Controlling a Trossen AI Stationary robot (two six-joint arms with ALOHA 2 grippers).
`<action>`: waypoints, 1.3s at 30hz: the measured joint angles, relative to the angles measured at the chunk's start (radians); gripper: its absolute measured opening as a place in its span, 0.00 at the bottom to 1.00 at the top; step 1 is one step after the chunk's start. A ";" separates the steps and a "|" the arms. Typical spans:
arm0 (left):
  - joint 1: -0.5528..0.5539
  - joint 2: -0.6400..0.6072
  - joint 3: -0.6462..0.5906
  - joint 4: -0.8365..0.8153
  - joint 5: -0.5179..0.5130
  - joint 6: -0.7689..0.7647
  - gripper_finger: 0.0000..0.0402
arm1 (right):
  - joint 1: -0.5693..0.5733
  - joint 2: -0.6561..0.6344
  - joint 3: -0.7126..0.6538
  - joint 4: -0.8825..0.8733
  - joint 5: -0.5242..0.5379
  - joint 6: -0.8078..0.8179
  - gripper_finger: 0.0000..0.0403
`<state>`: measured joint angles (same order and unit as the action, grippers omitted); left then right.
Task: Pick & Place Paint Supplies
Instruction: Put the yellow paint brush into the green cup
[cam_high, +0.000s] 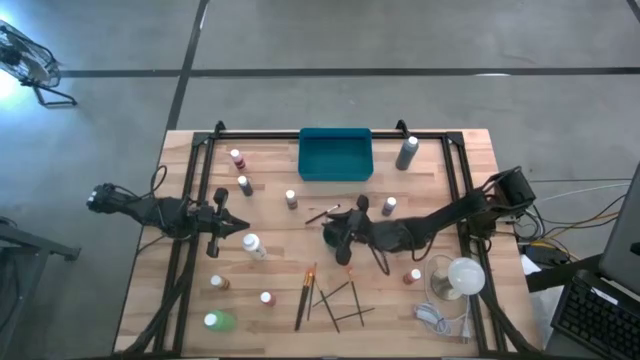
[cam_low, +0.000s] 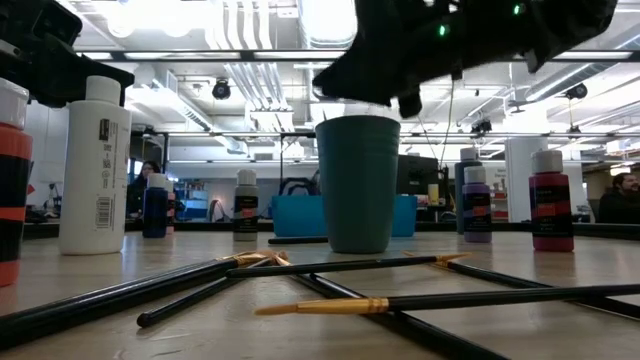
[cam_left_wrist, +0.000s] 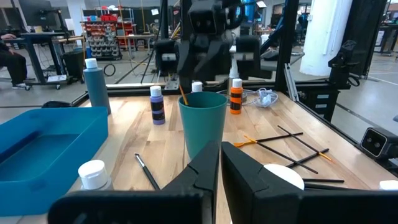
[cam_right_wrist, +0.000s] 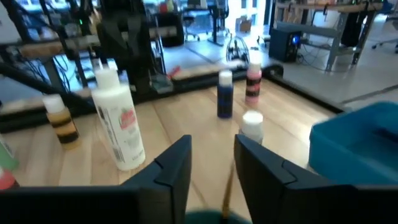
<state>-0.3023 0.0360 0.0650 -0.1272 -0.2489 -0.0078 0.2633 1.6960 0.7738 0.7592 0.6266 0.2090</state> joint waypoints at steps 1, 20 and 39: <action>0.000 0.000 0.000 0.000 0.000 0.000 0.06 | 0.001 -0.021 0.000 -0.001 0.000 -0.005 0.33; 0.000 0.000 0.000 0.000 0.000 0.000 0.06 | -0.002 -0.335 0.061 -0.088 -0.115 -0.003 0.41; 0.000 0.001 0.000 0.000 0.000 0.000 0.06 | -0.027 -0.359 0.263 -0.502 -0.107 -0.126 0.26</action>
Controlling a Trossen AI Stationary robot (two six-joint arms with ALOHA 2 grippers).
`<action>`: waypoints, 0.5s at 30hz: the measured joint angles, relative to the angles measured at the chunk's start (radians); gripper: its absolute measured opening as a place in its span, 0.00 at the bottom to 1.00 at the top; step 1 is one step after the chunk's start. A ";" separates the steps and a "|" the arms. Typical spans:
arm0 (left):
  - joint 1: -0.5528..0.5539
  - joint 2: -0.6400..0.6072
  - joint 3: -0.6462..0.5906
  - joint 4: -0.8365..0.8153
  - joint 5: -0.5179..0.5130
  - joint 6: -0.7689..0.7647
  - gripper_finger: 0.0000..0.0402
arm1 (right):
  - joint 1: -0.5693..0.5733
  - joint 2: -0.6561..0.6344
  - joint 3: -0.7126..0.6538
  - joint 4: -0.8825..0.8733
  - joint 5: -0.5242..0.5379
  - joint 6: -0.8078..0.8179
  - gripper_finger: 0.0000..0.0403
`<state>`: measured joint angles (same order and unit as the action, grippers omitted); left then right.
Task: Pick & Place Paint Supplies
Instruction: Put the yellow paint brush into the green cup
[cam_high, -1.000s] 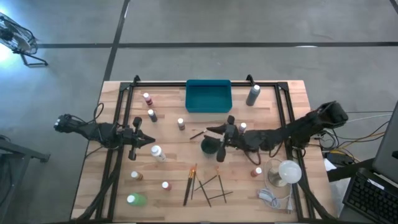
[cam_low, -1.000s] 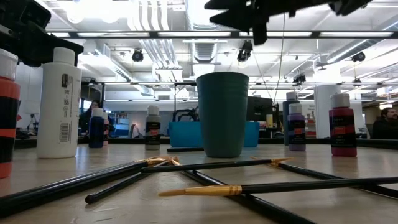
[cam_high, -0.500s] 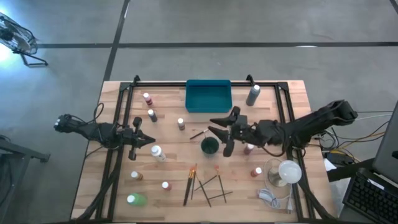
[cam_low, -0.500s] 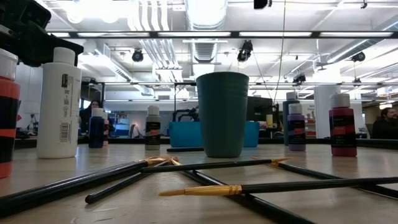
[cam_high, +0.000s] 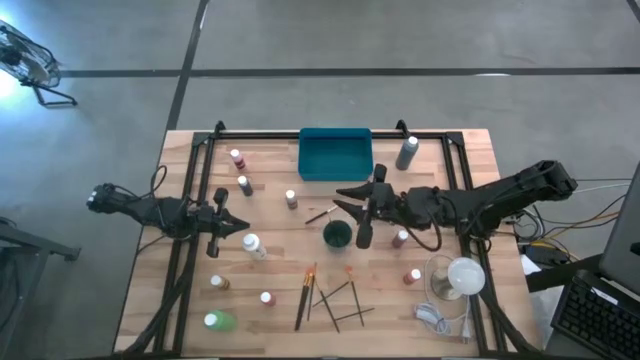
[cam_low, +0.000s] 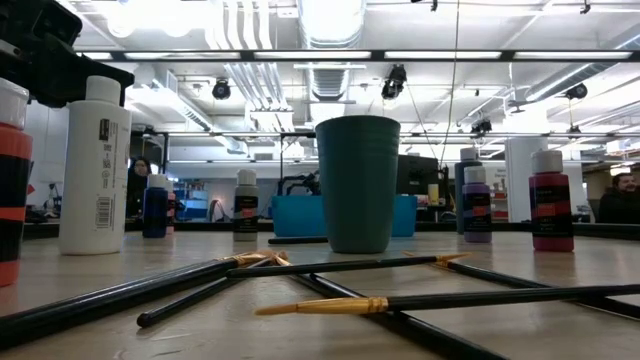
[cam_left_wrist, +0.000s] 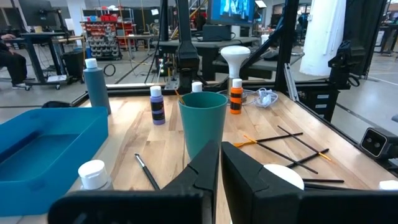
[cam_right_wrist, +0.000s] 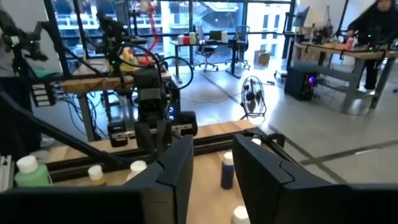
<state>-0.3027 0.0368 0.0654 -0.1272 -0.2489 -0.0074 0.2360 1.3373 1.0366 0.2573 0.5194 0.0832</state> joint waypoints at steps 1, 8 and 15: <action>0.000 0.000 0.000 0.000 0.000 0.000 0.06 | -0.005 0.000 0.003 0.000 0.000 0.007 0.25; 0.000 0.000 0.000 0.000 0.000 0.000 0.06 | -0.012 0.000 -0.002 0.000 0.004 -0.055 0.20; 0.000 0.000 0.000 0.000 0.000 0.000 0.06 | -0.009 0.000 0.011 0.001 0.005 -0.272 0.13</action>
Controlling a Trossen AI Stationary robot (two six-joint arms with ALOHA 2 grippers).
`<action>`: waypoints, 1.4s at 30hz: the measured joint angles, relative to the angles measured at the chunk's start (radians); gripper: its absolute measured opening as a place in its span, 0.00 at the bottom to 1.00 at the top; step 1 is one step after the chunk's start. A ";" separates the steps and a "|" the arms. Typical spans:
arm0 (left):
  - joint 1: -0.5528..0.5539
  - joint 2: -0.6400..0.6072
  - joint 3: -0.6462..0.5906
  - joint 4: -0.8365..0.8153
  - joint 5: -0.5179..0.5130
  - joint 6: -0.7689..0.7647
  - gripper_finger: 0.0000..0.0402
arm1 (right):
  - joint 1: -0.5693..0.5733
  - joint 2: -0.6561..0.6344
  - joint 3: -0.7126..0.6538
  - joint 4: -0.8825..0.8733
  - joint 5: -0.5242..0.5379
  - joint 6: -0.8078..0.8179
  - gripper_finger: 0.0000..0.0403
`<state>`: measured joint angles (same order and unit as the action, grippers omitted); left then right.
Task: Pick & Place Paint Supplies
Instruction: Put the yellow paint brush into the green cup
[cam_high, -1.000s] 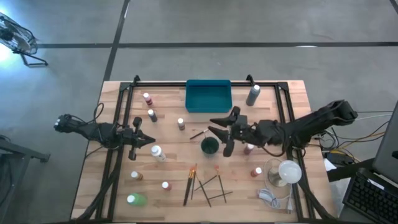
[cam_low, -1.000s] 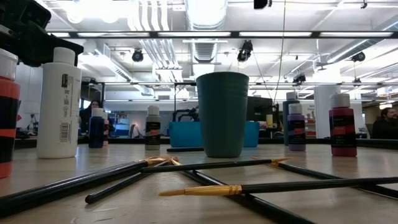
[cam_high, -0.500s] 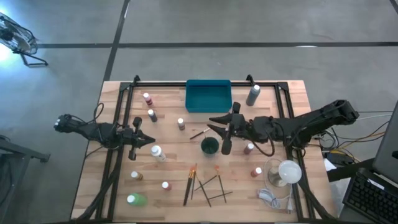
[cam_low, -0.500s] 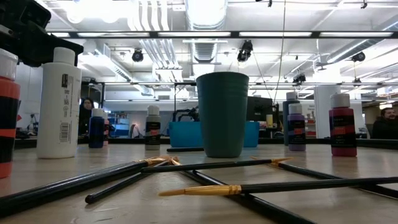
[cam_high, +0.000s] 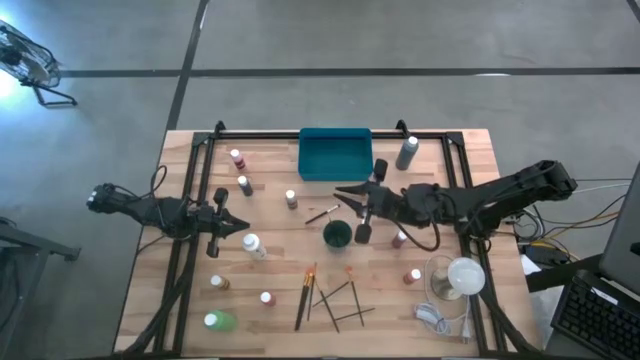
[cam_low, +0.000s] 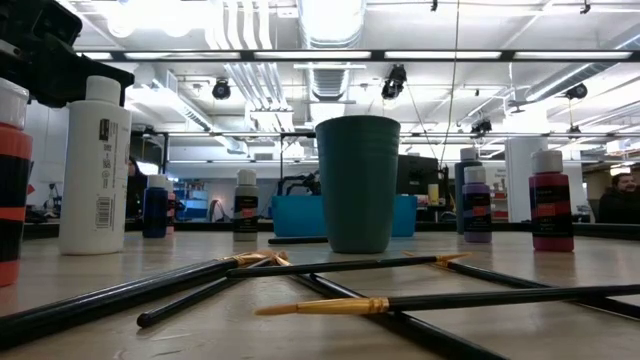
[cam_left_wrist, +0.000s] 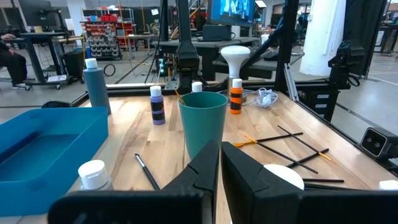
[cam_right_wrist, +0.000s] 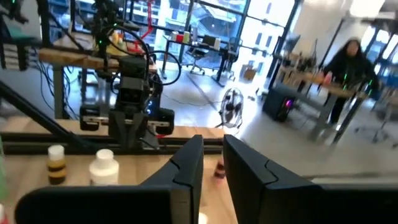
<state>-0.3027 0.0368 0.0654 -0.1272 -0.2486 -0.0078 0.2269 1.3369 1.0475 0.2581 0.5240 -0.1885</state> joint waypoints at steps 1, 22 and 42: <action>0.000 0.000 0.000 0.000 0.000 0.000 0.06 | 0.002 0.000 0.006 0.000 0.000 -0.014 0.12; 0.000 0.000 0.000 0.000 0.000 0.000 0.06 | 0.063 0.013 0.206 -0.377 -0.208 -0.056 0.15; 0.000 0.000 0.000 0.000 0.000 0.000 0.06 | 0.343 0.286 0.438 -1.265 -0.100 0.514 0.32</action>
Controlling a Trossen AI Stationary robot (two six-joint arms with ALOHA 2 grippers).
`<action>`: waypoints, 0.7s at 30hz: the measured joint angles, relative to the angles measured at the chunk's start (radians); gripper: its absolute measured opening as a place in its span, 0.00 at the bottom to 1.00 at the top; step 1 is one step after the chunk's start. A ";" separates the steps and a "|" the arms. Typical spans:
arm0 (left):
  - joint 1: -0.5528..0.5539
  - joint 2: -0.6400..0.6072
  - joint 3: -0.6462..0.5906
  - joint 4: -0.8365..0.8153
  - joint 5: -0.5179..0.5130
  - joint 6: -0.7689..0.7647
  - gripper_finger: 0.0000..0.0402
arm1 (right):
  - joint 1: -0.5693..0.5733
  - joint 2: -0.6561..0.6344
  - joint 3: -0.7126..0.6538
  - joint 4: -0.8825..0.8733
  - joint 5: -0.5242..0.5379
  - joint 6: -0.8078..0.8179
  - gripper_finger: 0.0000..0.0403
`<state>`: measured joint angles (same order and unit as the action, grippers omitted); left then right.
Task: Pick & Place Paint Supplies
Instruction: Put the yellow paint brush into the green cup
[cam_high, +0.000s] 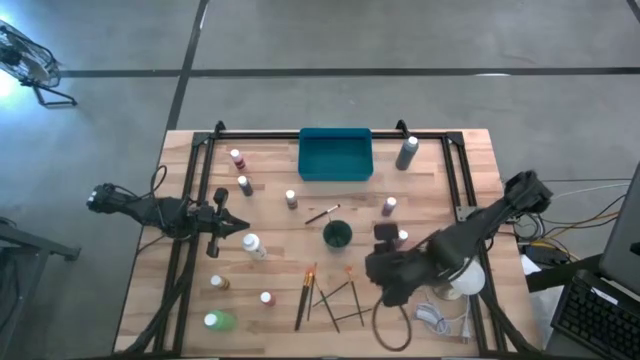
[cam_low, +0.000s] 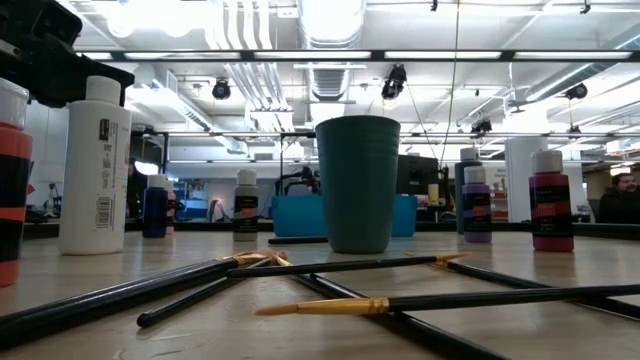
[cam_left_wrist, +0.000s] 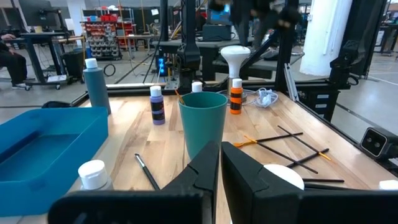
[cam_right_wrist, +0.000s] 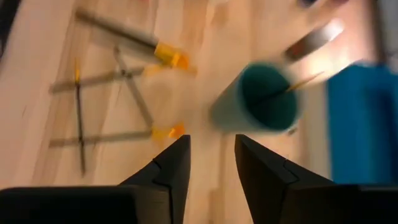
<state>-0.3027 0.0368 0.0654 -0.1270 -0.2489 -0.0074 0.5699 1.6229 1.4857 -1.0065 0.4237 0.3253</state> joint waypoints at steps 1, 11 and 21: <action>0.000 0.000 0.000 0.000 0.000 0.000 0.06 | 0.000 0.019 -0.001 -0.012 -0.025 0.008 0.32; 0.000 0.000 0.000 0.000 0.000 0.000 0.06 | -0.001 0.191 -0.003 -0.024 -0.115 -0.063 0.38; 0.000 0.000 0.000 0.000 0.000 0.000 0.06 | -0.054 0.288 -0.022 0.046 -0.208 -0.139 0.42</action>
<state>-0.3026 0.0364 0.0652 -0.1272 -0.2488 -0.0076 0.5159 1.9111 1.4634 -0.9601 0.2159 0.1864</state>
